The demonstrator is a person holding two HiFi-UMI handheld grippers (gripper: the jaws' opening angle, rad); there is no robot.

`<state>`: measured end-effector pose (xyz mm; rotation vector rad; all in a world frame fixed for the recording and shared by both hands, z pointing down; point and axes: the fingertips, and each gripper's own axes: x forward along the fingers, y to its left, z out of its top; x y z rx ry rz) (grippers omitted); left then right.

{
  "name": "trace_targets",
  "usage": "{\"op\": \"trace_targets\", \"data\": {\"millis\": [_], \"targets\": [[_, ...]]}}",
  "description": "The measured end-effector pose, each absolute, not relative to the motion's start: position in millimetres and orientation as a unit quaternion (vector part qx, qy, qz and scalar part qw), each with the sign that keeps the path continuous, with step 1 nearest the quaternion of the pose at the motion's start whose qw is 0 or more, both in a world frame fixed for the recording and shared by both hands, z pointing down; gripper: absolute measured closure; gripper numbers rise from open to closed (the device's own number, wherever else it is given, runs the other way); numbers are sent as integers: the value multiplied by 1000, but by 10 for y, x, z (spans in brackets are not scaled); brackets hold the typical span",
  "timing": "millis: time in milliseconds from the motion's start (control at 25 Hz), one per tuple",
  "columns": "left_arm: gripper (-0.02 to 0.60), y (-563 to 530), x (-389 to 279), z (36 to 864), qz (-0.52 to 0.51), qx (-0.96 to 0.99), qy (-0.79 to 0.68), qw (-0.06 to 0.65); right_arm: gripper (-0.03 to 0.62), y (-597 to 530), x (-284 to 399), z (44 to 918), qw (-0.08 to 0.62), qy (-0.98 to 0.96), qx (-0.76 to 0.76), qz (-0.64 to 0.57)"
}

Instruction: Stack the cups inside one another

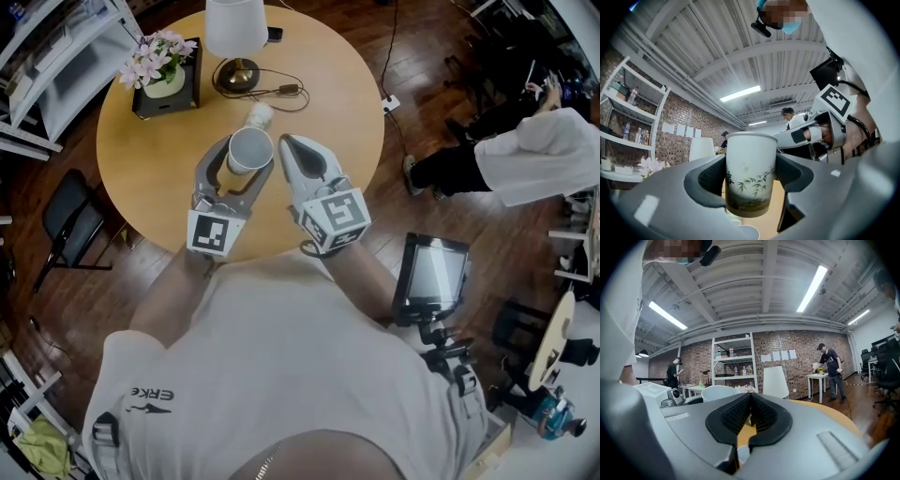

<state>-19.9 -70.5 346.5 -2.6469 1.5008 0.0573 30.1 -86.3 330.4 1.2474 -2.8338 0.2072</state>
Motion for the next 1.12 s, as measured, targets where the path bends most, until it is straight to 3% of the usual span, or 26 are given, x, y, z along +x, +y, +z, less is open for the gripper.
{"op": "trace_targets", "data": {"millis": [560, 1120], "targets": [[255, -746, -179, 3536, 24, -872, 488, 41, 580, -985, 275, 3549, 61, -908, 404, 92], [255, -995, -173, 4168, -19, -883, 469, 3, 580, -1212, 234, 4070, 95, -898, 405, 144]]}}
